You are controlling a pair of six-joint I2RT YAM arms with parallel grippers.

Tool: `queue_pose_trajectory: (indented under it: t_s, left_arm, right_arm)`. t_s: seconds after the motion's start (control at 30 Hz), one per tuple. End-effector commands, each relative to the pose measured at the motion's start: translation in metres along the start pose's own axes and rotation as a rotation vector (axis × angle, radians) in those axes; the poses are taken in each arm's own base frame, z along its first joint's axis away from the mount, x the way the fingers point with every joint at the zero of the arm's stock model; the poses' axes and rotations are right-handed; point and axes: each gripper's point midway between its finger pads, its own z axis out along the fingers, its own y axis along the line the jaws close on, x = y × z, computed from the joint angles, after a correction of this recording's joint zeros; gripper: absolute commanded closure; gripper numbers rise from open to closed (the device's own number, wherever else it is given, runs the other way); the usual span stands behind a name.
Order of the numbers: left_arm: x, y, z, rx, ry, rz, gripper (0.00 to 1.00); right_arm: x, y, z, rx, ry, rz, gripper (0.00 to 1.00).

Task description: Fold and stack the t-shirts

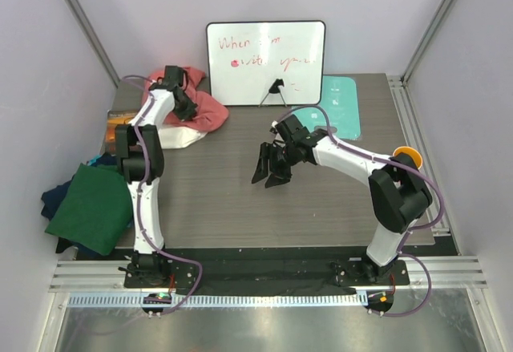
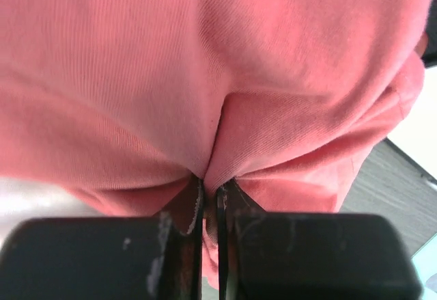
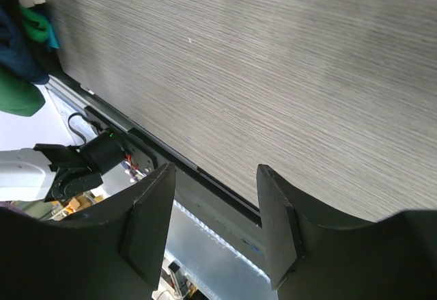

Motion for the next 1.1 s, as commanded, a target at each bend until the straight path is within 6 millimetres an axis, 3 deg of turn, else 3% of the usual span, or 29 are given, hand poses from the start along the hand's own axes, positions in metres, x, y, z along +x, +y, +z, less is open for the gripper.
queue_pose_trajectory:
  t_s: [0.0,0.07,0.1,0.17,0.23,0.3,0.33,0.37,0.5,0.53,0.57,0.63,0.67,0.73,0.77,0.83,0.87,0.9,0.93,0.97,1.03,1.07]
  left_arm:
    - [-0.049,-0.025,-0.066,0.046,-0.197,0.034,1.00]
    - [-0.074,-0.029,-0.087,0.024,-0.285,0.023,1.00]
    - [-0.097,-0.042,-0.112,0.056,-0.357,0.004,1.00]
    - [-0.120,-0.039,-0.141,0.037,-0.436,-0.089,1.00]
    - [-0.141,-0.053,-0.198,0.106,-0.534,-0.186,1.00]
    - [-0.140,-0.077,-0.229,0.193,-0.602,-0.165,1.00]
    - [-0.146,-0.089,-0.260,0.243,-0.671,-0.154,1.00]
    - [-0.141,-0.097,-0.277,0.242,-0.709,-0.120,1.00]
    - [-0.131,-0.100,-0.317,0.303,-0.717,-0.109,1.00]
    - [-0.126,-0.100,-0.326,0.311,-0.714,-0.100,1.00]
    - [-0.117,-0.105,-0.355,0.360,-0.730,-0.087,1.00]
    - [-0.097,-0.107,-0.369,0.380,-0.727,-0.035,1.00]
    - [-0.076,-0.109,-0.381,0.412,-0.706,0.001,1.00]
    - [-0.043,-0.119,-0.382,0.490,-0.613,0.077,1.00]
    - [-0.024,-0.115,-0.369,0.498,-0.542,0.110,1.00]
    - [0.016,-0.115,-0.386,0.578,-0.455,0.178,1.00]
    - [0.039,-0.106,-0.368,0.554,-0.397,0.212,1.00]
    - [0.055,-0.099,-0.380,0.581,-0.382,0.232,1.00]
    - [0.075,-0.097,-0.377,0.591,-0.333,0.263,1.00]
    - [0.103,-0.087,-0.356,0.573,-0.237,0.299,1.00]
    - [0.141,-0.064,-0.341,0.517,-0.131,0.334,1.00]
    - [0.161,-0.042,-0.317,0.430,-0.072,0.329,1.00]
  right_arm:
    - [0.009,-0.010,0.004,0.026,0.016,0.039,0.43]
    - [0.010,-0.015,0.007,0.037,0.016,0.038,0.43]
    - [0.009,-0.016,0.007,0.037,0.017,0.033,0.43]
    - [0.007,-0.014,0.008,0.034,0.018,0.030,0.43]
    - [0.006,-0.014,0.009,0.038,0.014,0.039,0.43]
    - [0.003,-0.011,0.006,0.037,-0.004,0.035,0.43]
    - [0.003,-0.011,0.004,0.037,-0.009,0.026,0.43]
    - [0.001,-0.010,0.003,0.036,-0.015,0.022,0.43]
    - [-0.005,-0.017,-0.007,0.060,-0.054,0.018,0.45]
    - [-0.007,-0.014,-0.019,0.068,-0.086,-0.001,0.45]
    - [-0.014,-0.007,-0.029,0.068,-0.125,-0.044,0.45]
    - [-0.028,0.002,-0.057,0.080,-0.236,-0.083,0.45]
    - [-0.036,0.009,-0.069,0.075,-0.283,-0.108,0.45]
    - [-0.054,0.009,-0.091,0.089,-0.375,-0.106,0.45]
    - [-0.061,0.014,-0.105,0.075,-0.420,-0.112,0.44]
    - [-0.081,0.001,-0.125,0.069,-0.468,-0.081,0.42]
    - [-0.087,-0.004,-0.133,0.068,-0.488,-0.072,0.42]
    - [-0.093,-0.011,-0.139,0.071,-0.497,-0.072,0.42]
    - [-0.105,-0.026,-0.152,0.067,-0.519,-0.034,0.42]
    - [-0.108,-0.031,-0.156,0.063,-0.520,-0.030,0.42]
    - [-0.115,-0.047,-0.159,0.085,-0.525,-0.027,0.42]
    - [-0.115,-0.050,-0.156,0.085,-0.513,-0.031,0.42]
